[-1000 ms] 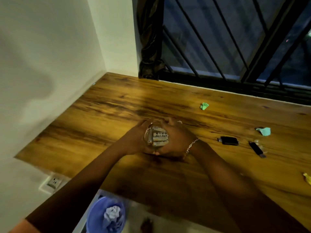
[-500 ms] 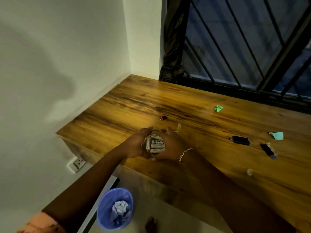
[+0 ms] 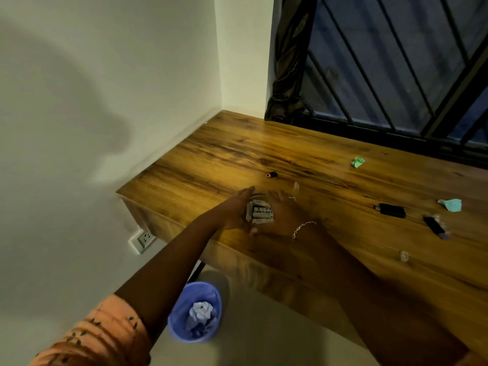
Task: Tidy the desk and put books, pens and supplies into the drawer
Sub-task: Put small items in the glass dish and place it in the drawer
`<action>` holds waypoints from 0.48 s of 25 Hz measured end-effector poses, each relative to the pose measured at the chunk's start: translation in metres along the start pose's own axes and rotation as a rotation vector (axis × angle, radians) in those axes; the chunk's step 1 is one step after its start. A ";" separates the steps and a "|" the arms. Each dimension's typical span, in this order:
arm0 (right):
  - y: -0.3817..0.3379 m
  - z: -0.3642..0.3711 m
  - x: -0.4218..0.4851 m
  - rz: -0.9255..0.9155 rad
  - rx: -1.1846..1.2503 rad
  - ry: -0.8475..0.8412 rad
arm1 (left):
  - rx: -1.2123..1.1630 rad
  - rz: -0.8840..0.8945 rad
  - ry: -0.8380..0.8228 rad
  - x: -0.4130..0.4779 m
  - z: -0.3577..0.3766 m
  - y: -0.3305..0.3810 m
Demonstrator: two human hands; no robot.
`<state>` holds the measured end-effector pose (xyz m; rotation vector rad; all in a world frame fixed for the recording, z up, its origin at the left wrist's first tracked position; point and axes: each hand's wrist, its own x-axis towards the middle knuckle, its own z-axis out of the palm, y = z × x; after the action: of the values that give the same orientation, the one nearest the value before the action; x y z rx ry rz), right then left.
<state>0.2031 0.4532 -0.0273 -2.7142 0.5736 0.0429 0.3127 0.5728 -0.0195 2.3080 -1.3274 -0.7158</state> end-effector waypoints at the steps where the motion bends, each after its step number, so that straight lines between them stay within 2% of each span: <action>1: -0.004 0.003 -0.006 -0.011 0.086 0.138 | -0.076 0.045 0.111 -0.009 0.000 0.001; 3: -0.019 0.014 -0.024 -0.013 0.426 0.502 | -0.446 0.145 0.541 -0.026 0.010 0.006; 4: -0.029 0.020 -0.034 0.010 0.643 0.611 | -0.691 0.107 0.803 -0.035 0.019 0.008; 5: -0.038 0.027 -0.043 0.038 0.849 0.644 | -0.899 0.003 1.033 -0.042 0.028 0.010; 6: -0.045 0.035 -0.052 0.066 1.006 0.632 | -1.049 -0.155 1.193 -0.047 0.037 0.010; 7: -0.051 0.045 -0.062 0.076 1.066 0.612 | -1.106 -0.352 1.239 -0.049 0.047 0.000; 9: -0.059 0.069 -0.078 0.042 1.028 0.570 | -1.145 -0.715 1.131 -0.052 0.064 -0.033; 10: -0.063 0.081 -0.086 0.041 1.010 0.520 | -1.236 -0.835 1.056 -0.052 0.071 -0.056; 12: -0.070 0.107 -0.092 0.151 1.096 0.397 | -1.521 -0.930 0.890 -0.052 0.082 -0.092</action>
<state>0.1508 0.5864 -0.0938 -1.6028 0.6461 -0.5994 0.3043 0.6565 -0.1240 1.3436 0.6665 -0.4620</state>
